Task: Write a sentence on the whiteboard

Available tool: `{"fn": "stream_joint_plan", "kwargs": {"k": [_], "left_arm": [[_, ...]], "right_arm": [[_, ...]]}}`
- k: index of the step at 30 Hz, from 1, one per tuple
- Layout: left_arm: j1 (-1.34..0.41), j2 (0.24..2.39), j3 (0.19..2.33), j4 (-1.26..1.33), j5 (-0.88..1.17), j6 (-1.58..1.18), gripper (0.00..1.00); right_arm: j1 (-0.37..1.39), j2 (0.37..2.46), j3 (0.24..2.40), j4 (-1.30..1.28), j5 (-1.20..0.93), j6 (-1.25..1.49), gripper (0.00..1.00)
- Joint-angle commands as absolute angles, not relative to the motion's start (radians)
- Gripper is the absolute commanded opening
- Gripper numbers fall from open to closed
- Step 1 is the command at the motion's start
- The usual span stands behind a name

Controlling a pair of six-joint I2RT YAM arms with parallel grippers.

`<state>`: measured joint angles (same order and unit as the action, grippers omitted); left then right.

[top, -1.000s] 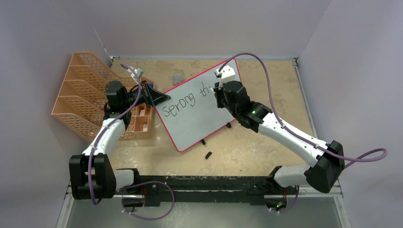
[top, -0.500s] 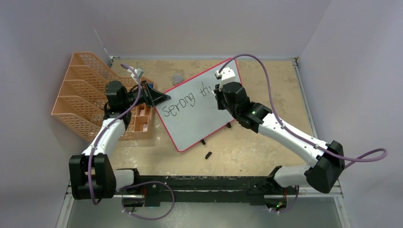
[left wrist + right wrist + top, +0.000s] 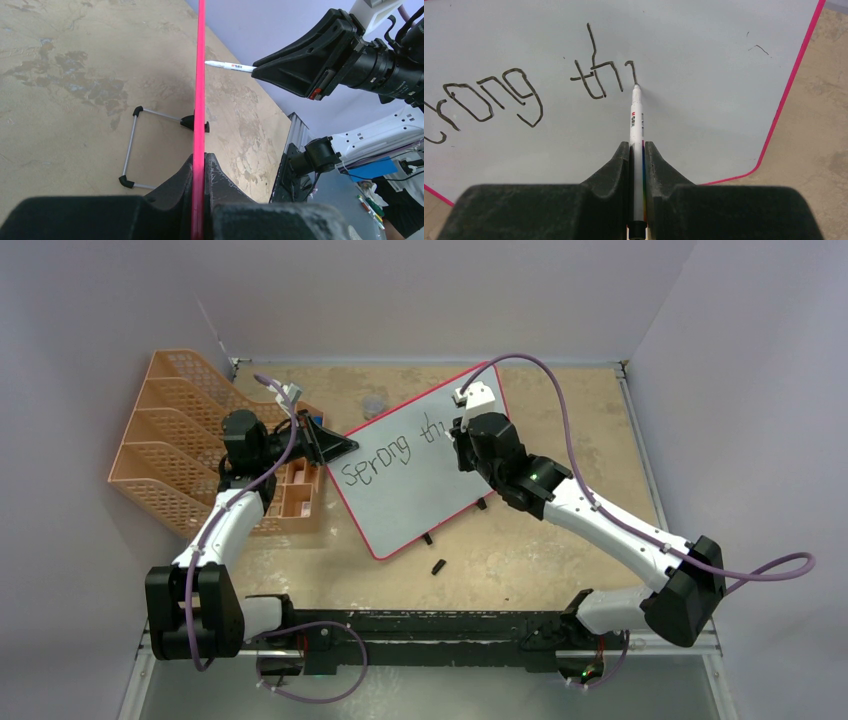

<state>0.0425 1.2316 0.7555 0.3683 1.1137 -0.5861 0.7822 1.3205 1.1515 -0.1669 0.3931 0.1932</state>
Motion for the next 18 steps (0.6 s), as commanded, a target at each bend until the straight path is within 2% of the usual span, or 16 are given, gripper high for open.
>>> {"fn": "stream_joint_plan", "kwargs": {"k": [1,18], "left_arm": [[0.018,1.240,0.772,0.348,1.168,-0.546,0.00],[0.017,1.246,0.774,0.351,1.174,-0.549,0.00]], "right_arm": [[0.777,1.303,1.179,-0.112,0.374,0.190,0.00],[0.770,1.319,1.209,-0.057,0.407,0.164,0.00]]}}
